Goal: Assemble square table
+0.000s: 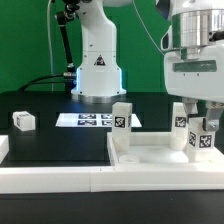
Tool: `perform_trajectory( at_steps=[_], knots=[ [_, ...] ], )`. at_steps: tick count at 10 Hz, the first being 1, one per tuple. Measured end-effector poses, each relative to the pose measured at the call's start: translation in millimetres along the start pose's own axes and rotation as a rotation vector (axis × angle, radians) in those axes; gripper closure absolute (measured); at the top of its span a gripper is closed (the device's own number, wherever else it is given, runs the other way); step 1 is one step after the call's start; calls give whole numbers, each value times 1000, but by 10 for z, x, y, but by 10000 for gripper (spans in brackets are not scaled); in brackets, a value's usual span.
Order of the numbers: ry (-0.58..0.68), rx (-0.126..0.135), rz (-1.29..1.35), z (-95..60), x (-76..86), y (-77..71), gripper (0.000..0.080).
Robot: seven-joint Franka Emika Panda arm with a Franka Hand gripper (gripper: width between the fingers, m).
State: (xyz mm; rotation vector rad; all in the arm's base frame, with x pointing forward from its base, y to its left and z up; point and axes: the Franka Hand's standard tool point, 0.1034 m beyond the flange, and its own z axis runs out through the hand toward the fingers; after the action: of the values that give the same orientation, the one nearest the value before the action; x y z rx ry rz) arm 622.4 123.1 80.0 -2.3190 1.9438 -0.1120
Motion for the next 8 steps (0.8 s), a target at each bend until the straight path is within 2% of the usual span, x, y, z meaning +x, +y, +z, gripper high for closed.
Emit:
perform_trajectory(
  at_steps=[1,2,6,8],
  knots=[
    [-2,-3,-35,-6,-23,-6,196],
    [2,-4,-155,-10,-30,-10,163],
    [2,-5,-454,-6,-27,-5,151],
    [28,-23,-689,-5,-32,1,151]
  ],
)
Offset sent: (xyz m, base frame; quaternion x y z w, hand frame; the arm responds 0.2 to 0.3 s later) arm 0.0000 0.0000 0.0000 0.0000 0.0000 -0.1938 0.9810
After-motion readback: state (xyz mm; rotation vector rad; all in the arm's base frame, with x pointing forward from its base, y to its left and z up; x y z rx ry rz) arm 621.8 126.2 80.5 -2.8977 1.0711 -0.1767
